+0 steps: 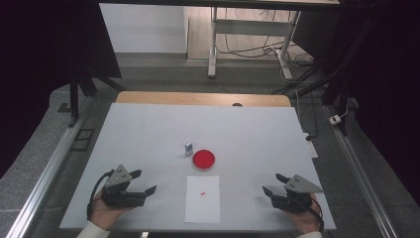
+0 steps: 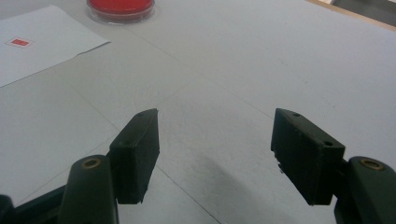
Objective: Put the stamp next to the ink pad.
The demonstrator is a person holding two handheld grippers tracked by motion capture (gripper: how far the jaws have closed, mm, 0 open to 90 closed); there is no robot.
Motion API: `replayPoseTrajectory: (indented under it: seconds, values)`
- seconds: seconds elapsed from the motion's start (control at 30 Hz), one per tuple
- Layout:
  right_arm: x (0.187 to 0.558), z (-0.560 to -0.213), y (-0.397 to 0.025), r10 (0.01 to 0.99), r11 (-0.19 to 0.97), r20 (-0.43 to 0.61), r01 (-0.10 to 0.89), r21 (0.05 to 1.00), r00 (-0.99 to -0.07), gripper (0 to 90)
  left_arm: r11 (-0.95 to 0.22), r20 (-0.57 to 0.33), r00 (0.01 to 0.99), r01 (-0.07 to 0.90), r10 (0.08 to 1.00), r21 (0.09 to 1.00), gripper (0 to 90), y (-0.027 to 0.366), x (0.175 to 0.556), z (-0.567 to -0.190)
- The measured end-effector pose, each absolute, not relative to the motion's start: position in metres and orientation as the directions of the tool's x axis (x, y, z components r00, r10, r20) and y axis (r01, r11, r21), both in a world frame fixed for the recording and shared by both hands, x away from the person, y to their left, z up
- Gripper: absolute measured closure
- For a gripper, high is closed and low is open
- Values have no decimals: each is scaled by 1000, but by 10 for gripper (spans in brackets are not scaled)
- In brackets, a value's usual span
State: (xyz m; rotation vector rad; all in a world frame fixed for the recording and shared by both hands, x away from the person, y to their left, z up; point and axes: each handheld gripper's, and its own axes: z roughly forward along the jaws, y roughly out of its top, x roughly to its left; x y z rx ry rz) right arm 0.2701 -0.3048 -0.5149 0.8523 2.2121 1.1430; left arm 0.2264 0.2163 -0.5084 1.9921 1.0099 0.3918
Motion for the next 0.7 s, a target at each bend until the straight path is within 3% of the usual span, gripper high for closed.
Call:
replayPoseTrajectory:
  seconds: [0.7]
  values:
    - [271, -513, -305, 715, 456, -157, 284, 843, -681, 321, -304, -91, 612, 511, 786, 804, 216, 225, 220, -509]
